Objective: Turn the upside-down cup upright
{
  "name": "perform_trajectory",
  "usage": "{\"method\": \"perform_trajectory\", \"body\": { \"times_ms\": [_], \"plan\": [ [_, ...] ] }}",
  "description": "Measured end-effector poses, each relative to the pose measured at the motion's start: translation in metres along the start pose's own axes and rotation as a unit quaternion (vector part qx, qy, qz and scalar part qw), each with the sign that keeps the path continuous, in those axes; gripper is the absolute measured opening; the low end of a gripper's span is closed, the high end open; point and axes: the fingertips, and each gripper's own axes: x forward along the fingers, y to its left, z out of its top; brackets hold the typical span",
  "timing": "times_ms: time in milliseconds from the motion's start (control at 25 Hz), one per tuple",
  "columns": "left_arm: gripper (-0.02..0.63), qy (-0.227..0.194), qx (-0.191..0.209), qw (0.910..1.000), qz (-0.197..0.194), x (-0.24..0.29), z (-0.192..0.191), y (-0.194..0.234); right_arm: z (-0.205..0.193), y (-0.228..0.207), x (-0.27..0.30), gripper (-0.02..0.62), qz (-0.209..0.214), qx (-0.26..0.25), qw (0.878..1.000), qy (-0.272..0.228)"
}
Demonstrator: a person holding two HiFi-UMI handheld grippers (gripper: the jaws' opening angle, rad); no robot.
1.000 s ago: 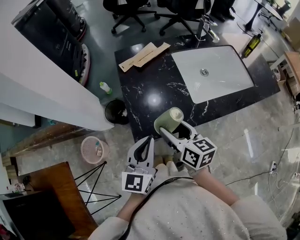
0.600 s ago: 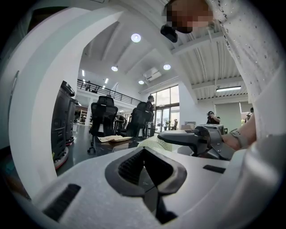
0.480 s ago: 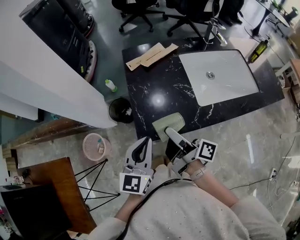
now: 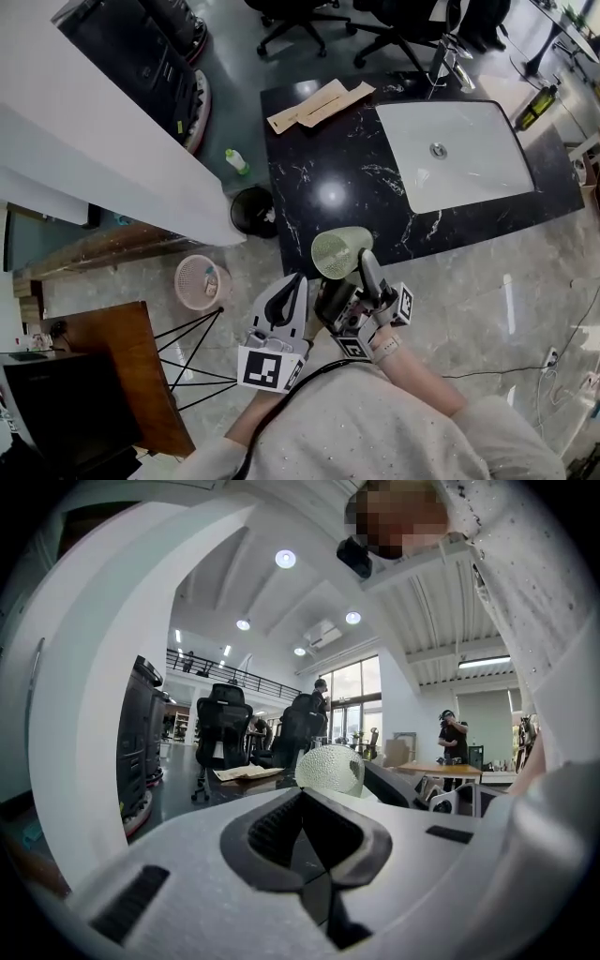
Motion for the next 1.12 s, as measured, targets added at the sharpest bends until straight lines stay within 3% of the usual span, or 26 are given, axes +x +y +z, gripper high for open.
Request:
{"method": "perform_trajectory", "body": {
  "times_ms": [200,440,840,1120],
  "plan": [
    [0.008,0.002,0.007,1.0,0.002,0.0,0.001,0.0,0.01,-0.006,0.003,0.318,0.059,0.108,0.992,-0.04],
    [0.008,0.007,0.012,0.9999,0.008,-0.003,0.0,0.003,0.02,0.0,0.001,0.318,0.151,0.175,0.969,-0.086],
    [0.008,0.023,0.014,0.9996,0.013,-0.007,-0.007,0.001,0.039,0.011,-0.007,0.318,0.229,0.206,0.939,-0.15],
    [0.008,0.026,0.018,0.9994,0.017,-0.008,-0.005,0.001,0.042,0.016,-0.01,0.319,0.256,0.209,0.932,-0.149]
  ]
}}
